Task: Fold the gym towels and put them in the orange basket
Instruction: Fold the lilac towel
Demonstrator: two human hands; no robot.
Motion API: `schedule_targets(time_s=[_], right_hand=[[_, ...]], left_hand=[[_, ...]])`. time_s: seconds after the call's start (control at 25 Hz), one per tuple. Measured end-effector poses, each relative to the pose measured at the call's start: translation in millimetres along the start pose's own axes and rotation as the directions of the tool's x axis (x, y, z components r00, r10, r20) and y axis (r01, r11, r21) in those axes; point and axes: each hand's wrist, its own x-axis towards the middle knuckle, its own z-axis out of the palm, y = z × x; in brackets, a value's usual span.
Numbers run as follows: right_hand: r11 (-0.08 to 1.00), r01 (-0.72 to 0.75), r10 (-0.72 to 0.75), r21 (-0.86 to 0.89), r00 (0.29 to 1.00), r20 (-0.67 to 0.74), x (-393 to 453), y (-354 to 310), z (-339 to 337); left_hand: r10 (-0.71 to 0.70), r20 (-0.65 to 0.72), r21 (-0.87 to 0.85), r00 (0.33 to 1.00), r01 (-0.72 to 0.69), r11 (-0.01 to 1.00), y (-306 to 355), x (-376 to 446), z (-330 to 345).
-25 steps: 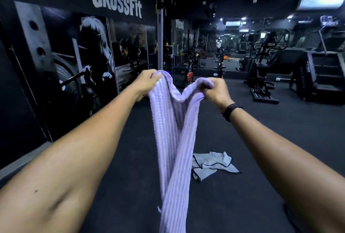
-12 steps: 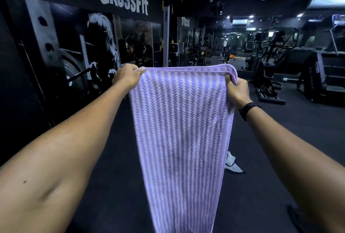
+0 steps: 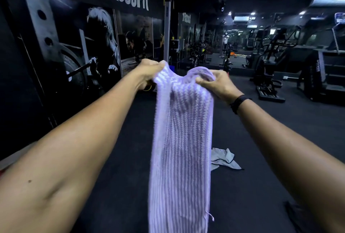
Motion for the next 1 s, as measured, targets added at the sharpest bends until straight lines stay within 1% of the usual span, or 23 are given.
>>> schedule_targets(time_s=[0.04, 0.12, 0.16, 0.2, 0.24, 0.32, 0.36, 0.4, 0.44, 0.48, 0.52, 0.56, 0.64, 0.68, 0.72, 0.76, 0.8, 0.84, 0.88, 0.92, 1.0], right_hand=[[1.0, -0.004, 0.003, 0.012, 0.996, 0.085, 0.2, -5.2, 6.5], [0.996, -0.057, 0.043, 0.061, 0.975, 0.216, 0.3, -15.5, 17.5], [0.995, -0.069, 0.05, 0.067, 0.966, 0.254, 1.3, -18.0, 20.8], [0.997, -0.067, 0.053, 0.045, 0.964, 0.259, 3.1, -18.3, 22.7], [0.999, -0.054, 0.051, 0.007, 0.971, 0.232, 4.9, -17.6, 22.6], [0.999, -0.035, 0.038, -0.042, 0.995, 0.09, 13.5, -8.6, 18.9], [0.999, -0.042, 0.042, -0.023, 0.999, -0.001, 17.9, -4.8, 17.4], [0.999, -0.047, 0.048, 0.018, 0.996, -0.081, 20.2, -3.7, 16.8], [0.997, -0.048, 0.057, 0.059, 0.987, -0.147, 24.1, -1.5, 16.1], [0.995, -0.035, 0.05, 0.091, 0.983, -0.176, 25.5, -3.7, 15.4], [0.994, -0.023, 0.041, 0.108, 0.985, -0.17, 26.1, -6.3, 14.9], [0.995, -0.01, 0.022, 0.103, 0.992, -0.122, 24.7, -10.7, 14.0], [0.995, 0.012, -0.015, 0.104, 0.999, 0.032, 19.0, -18.1, 13.8], [0.994, 0.013, -0.022, 0.106, 0.996, 0.088, 17.6, -18.1, 13.7], [0.996, 0.005, -0.015, 0.091, 0.994, 0.104, 16.3, -17.6, 13.9], [0.998, -0.01, 0.007, 0.055, 0.999, 0.053, 17.4, -14.8, 15.2], [0.999, -0.046, 0.045, -0.004, 0.997, -0.066, 21.2, -9.4, 15.8], [0.992, -0.11, 0.095, -0.056, 0.97, -0.223, 24.2, -4.1, 14.0], [0.98, -0.188, 0.153, -0.064, 0.921, -0.357, 26.5, 0.5, 10.5], [0.972, -0.228, 0.186, -0.048, 0.885, -0.427, 28.6, 4.3, 6.1], [0.963, -0.269, 0.241, 0.001, 0.863, -0.445, 33.8, 6.7, 3.2]], left_hand=[[0.013, 0.07, -0.039, 0.997, -0.01, 0.999, 5.7, -2.6, 8.2], [0.056, 0.187, -0.054, 0.981, -0.047, 0.997, 14.0, -6.9, 21.9], [0.083, 0.222, -0.066, 0.972, -0.07, 0.995, 15.9, -8.5, 26.6], [0.1, 0.226, -0.086, 0.969, -0.083, 0.993, 16.2, -8.9, 29.3], [0.104, 0.209, -0.126, 0.972, -0.079, 0.989, 14.9, -10.9, 30.7], [0.107, 0.158, -0.232, 0.982, -0.068, 0.97, 7.6, -18.2, 34.2], [0.109, 0.139, -0.278, 0.984, -0.066, 0.958, -0.3, -21.8, 36.8], [0.108, 0.136, -0.29, 0.985, -0.065, 0.955, -9.9, -25.6, 39.1], [0.104, 0.146, -0.266, 0.984, -0.063, 0.962, -19.5, -31.1, 42.6], [0.101, 0.16, -0.24, 0.982, -0.061, 0.969, -27.4, -37.0, 47.4], [0.101, 0.156, -0.237, 0.983, -0.062, 0.969, -33.3, -39.8, 52.0], [0.1, 0.129, -0.268, 0.987, -0.062, 0.961, -32.9, -42.0, 55.7], [0.096, 0.043, -0.323, 0.994, -0.077, 0.943, -23.2, -37.6, 58.2], [0.106, -0.018, -0.297, 0.994, -0.107, 0.949, -16.7, -33.4, 57.9], [0.131, -0.088, -0.252, 0.987, -0.15, 0.956, -11.9, -28.7, 57.7], [0.158, -0.156, -0.203, 0.975, -0.188, 0.961, -9.1, -24.1, 57.3], [0.175, -0.21, -0.158, 0.962, -0.211, 0.965, -9.1, -19.7, 58.1], [0.178, -0.249, -0.125, 0.952, -0.213, 0.969, -9.3, -18.9, 59.8], [0.164, -0.291, -0.1, 0.943, -0.2, 0.975, -10.7, -18.5, 61.2], [0.149, -0.336, -0.074, 0.93, -0.183, 0.98, -11.1, -19.1, 61.9], [0.16, -0.404, 0.039, 0.901, -0.158, 0.987, -11.8, -20.0, 62.5]])
